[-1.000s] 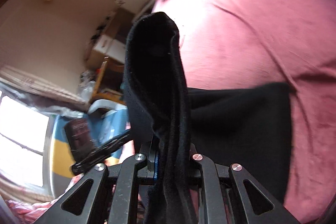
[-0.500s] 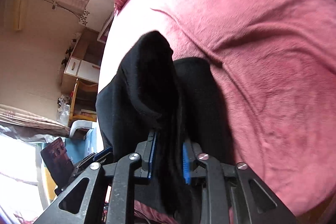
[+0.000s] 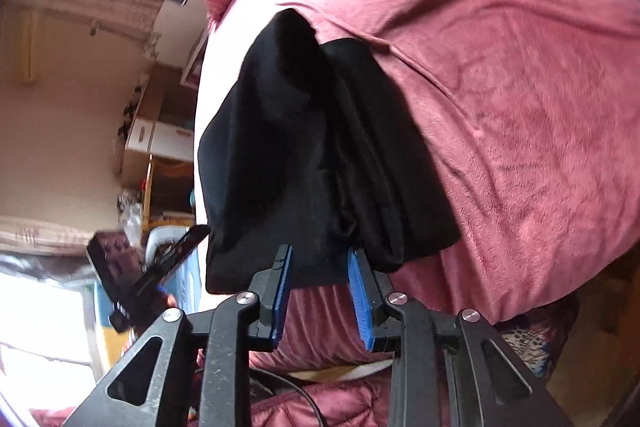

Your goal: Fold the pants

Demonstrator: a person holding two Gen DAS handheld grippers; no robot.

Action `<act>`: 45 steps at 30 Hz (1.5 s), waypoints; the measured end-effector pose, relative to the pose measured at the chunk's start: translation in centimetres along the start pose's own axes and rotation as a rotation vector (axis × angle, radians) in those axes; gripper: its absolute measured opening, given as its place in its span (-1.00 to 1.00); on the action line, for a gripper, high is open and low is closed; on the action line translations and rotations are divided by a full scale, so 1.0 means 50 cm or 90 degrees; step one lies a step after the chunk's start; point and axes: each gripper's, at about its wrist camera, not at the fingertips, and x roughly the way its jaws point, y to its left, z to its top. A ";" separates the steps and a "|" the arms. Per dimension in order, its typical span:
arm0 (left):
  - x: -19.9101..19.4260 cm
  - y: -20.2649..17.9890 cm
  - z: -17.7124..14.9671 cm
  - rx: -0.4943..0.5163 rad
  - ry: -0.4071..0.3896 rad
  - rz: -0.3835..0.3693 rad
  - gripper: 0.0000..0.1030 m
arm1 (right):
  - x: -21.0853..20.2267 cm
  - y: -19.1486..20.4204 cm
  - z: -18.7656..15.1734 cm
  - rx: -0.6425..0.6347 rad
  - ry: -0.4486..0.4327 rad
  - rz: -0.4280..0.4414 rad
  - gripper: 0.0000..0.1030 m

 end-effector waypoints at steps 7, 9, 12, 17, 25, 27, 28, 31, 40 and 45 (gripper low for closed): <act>-0.027 -0.009 -0.003 0.013 -0.010 -0.013 -0.38 | -0.002 0.021 -0.009 -0.034 -0.036 -0.033 -0.86; -0.027 -0.016 -0.005 0.028 -0.009 -0.018 -0.38 | -0.019 0.036 -0.020 -0.052 -0.043 -0.037 -0.86; -0.013 -0.033 -0.012 0.060 0.013 -0.013 -0.38 | -0.032 0.032 -0.036 -0.060 -0.042 -0.072 -0.87; 0.045 -0.066 -0.031 0.127 0.060 0.065 -0.38 | 0.016 -0.017 -0.039 -0.034 -0.026 -0.119 -0.88; -0.002 -0.072 -0.021 0.121 0.023 0.088 -0.23 | 0.009 0.003 -0.043 -0.080 -0.003 -0.130 -0.66; -0.030 -0.067 -0.017 0.115 0.000 0.105 -0.13 | -0.007 0.024 -0.040 -0.106 -0.010 -0.127 -0.41; -0.041 -0.066 -0.016 0.111 -0.009 0.113 -0.12 | -0.018 0.037 -0.038 -0.123 -0.019 -0.130 -0.10; -0.070 -0.053 -0.010 0.101 -0.028 0.134 0.21 | -0.046 0.074 -0.021 -0.164 -0.057 -0.133 0.33; -0.056 -0.017 0.009 0.081 -0.012 0.132 0.41 | 0.044 0.081 0.083 -0.198 -0.016 -0.161 0.54; -0.027 -0.007 0.013 0.077 0.007 0.115 0.62 | 0.093 0.067 0.118 -0.203 0.016 -0.177 0.57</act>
